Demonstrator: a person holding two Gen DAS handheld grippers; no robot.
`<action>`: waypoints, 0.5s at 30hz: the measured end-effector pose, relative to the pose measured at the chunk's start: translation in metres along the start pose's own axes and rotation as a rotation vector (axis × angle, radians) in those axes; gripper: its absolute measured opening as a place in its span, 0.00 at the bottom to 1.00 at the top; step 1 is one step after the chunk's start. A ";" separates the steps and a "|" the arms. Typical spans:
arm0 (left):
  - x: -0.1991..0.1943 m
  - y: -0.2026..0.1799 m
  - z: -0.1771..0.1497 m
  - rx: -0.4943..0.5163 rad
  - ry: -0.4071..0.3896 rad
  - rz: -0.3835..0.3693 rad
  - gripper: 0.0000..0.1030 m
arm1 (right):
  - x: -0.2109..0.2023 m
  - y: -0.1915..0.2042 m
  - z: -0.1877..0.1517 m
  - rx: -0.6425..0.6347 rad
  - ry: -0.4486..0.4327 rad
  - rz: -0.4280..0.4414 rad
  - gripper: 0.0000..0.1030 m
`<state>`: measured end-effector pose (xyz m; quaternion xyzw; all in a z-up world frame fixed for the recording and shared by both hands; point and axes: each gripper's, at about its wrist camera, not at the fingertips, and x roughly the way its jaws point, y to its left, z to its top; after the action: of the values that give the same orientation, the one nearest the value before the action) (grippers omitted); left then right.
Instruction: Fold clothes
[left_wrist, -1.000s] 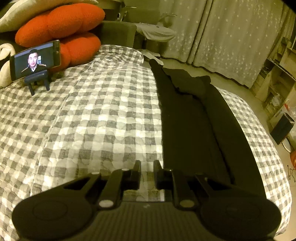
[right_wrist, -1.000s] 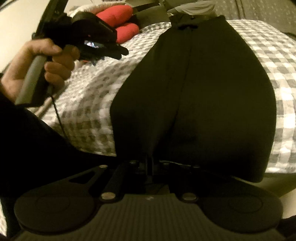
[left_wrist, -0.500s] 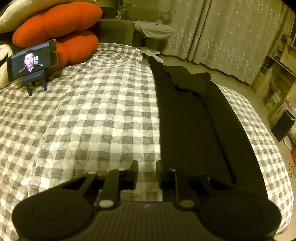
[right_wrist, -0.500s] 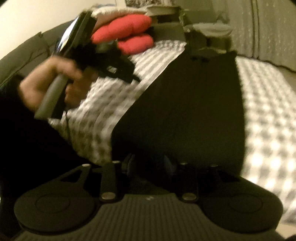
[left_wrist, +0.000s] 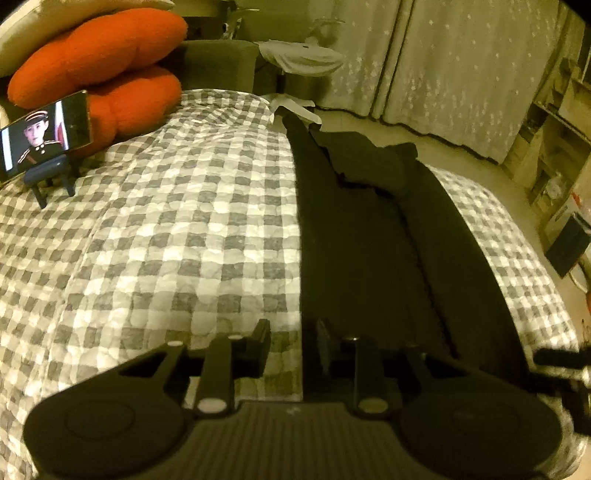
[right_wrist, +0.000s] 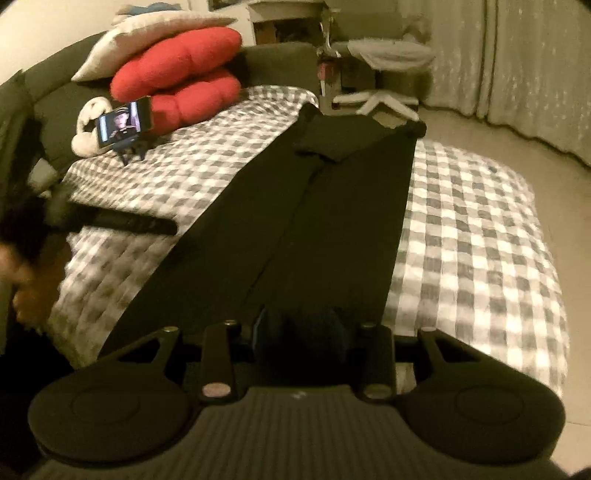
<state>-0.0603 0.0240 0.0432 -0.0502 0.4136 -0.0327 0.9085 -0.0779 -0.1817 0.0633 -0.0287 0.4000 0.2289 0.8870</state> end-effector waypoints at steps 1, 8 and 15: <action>0.003 -0.002 0.000 0.008 0.006 0.003 0.29 | 0.005 -0.005 0.005 0.007 0.011 0.001 0.40; 0.018 -0.007 -0.005 0.052 0.029 0.042 0.33 | 0.041 -0.020 0.017 -0.043 0.086 -0.003 0.40; 0.019 -0.006 0.003 0.039 0.046 0.040 0.35 | 0.047 -0.035 0.028 -0.038 0.069 0.020 0.40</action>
<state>-0.0459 0.0165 0.0318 -0.0233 0.4344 -0.0236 0.9001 -0.0164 -0.1890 0.0439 -0.0491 0.4262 0.2443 0.8696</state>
